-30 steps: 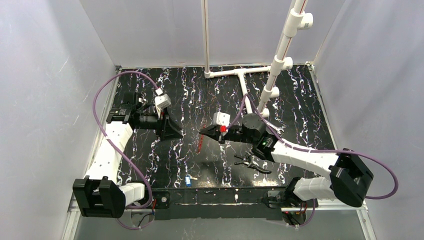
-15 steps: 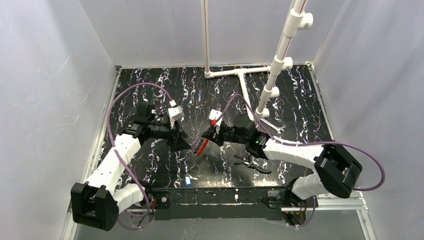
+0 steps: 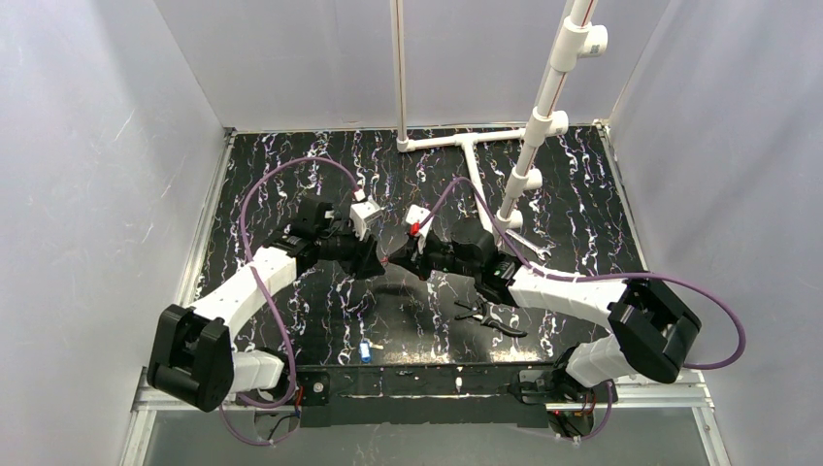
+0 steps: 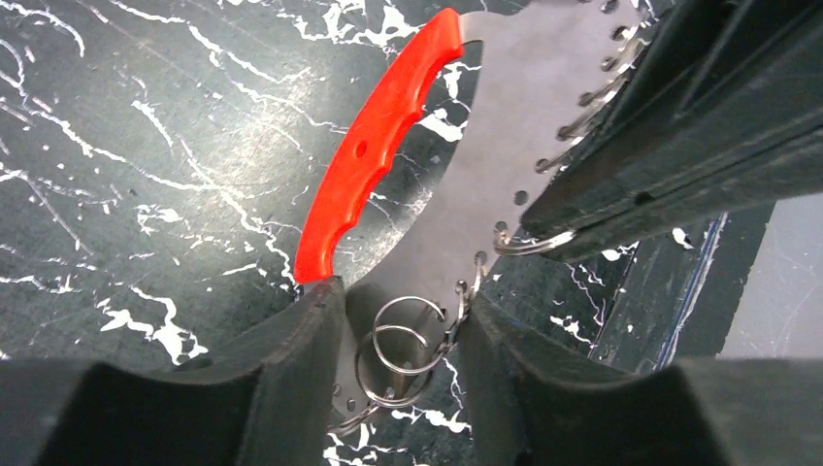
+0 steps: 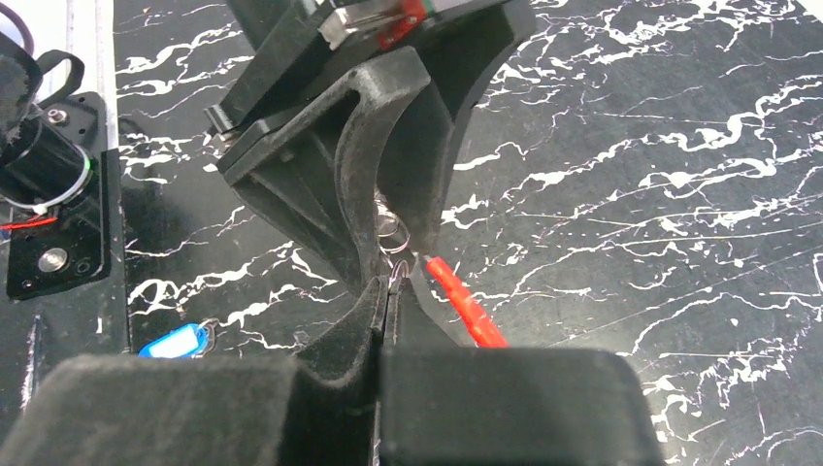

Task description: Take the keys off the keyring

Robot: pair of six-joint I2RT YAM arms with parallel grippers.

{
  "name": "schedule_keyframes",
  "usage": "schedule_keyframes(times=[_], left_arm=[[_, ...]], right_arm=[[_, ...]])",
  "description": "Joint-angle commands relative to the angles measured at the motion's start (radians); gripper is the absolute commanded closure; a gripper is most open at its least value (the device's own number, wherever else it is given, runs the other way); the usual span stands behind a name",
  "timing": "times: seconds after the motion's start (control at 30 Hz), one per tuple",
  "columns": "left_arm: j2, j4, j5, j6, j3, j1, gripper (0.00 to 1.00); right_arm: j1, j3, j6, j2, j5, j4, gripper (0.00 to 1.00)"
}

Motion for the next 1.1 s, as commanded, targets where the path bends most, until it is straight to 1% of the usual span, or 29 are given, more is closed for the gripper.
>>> schedule_keyframes(times=[0.0, 0.07, 0.1, 0.13, 0.2, 0.23, 0.27, 0.3, 0.33, 0.37, 0.43, 0.47, 0.53, 0.57, 0.73, 0.8, 0.93, 1.07], left_arm=[[-0.013, 0.041, 0.019, -0.010, -0.003, -0.009, 0.63], [-0.019, 0.057, 0.042, -0.023, -0.013, -0.010, 0.70], [-0.021, 0.070, 0.056, -0.024, -0.019, -0.009, 0.75], [-0.027, 0.086, 0.072, -0.025, -0.025, -0.009, 0.81], [-0.042, 0.116, 0.102, -0.022, -0.038, -0.009, 0.97], [-0.047, 0.121, 0.113, -0.015, -0.040, -0.009, 1.00], [-0.050, 0.122, 0.114, -0.011, -0.040, -0.009, 1.00], [-0.049, 0.113, 0.111, -0.010, -0.036, -0.009, 1.00], [-0.045, 0.089, 0.099, 0.001, -0.024, -0.009, 1.00], [-0.037, 0.066, 0.077, 0.015, -0.009, -0.009, 1.00], [-0.017, 0.035, 0.026, 0.053, 0.017, -0.009, 1.00], [-0.010, 0.028, 0.001, 0.083, 0.027, -0.010, 1.00], [0.009, 0.038, -0.044, 0.158, 0.044, -0.009, 1.00], [0.026, 0.040, -0.068, 0.191, 0.058, -0.009, 1.00], [0.137, 0.046, -0.173, 0.347, 0.154, -0.011, 1.00], [0.182, 0.049, -0.203, 0.404, 0.195, -0.014, 1.00], [0.274, 0.048, -0.235, 0.501, 0.264, -0.031, 1.00], [0.351, 0.050, -0.258, 0.582, 0.303, -0.077, 1.00]], right_arm=[[0.002, 0.050, 0.021, -0.004, 0.008, 0.074, 0.99], [0.002, 0.046, 0.025, -0.005, 0.008, 0.075, 0.99], [0.002, 0.043, 0.028, -0.007, 0.007, 0.077, 0.99], [0.002, 0.042, 0.029, -0.007, 0.009, 0.077, 0.99], [0.002, 0.042, 0.028, -0.007, 0.013, 0.074, 0.99], [0.002, 0.044, 0.026, -0.008, 0.018, 0.066, 0.99], [0.002, 0.050, 0.025, -0.009, 0.021, 0.053, 0.98], [0.001, 0.055, 0.023, -0.014, 0.021, 0.036, 0.88], [0.000, 0.060, 0.017, -0.020, 0.024, 0.016, 0.74], [0.000, 0.066, 0.008, -0.025, 0.023, -0.007, 0.58], [-0.003, 0.080, -0.013, -0.049, 0.015, -0.058, 0.30], [-0.005, 0.084, -0.024, -0.062, 0.002, -0.080, 0.19], [-0.007, 0.083, -0.061, -0.098, -0.045, -0.133, 0.04], [-0.007, 0.080, -0.080, -0.118, -0.067, -0.155, 0.02], [-0.007, 0.023, -0.246, -0.244, -0.172, -0.309, 0.02], [-0.007, -0.018, -0.285, -0.295, -0.196, -0.346, 0.02], [-0.005, -0.077, -0.316, -0.376, -0.167, -0.393, 0.02], [-0.005, -0.095, -0.321, -0.414, -0.138, -0.430, 0.02]])
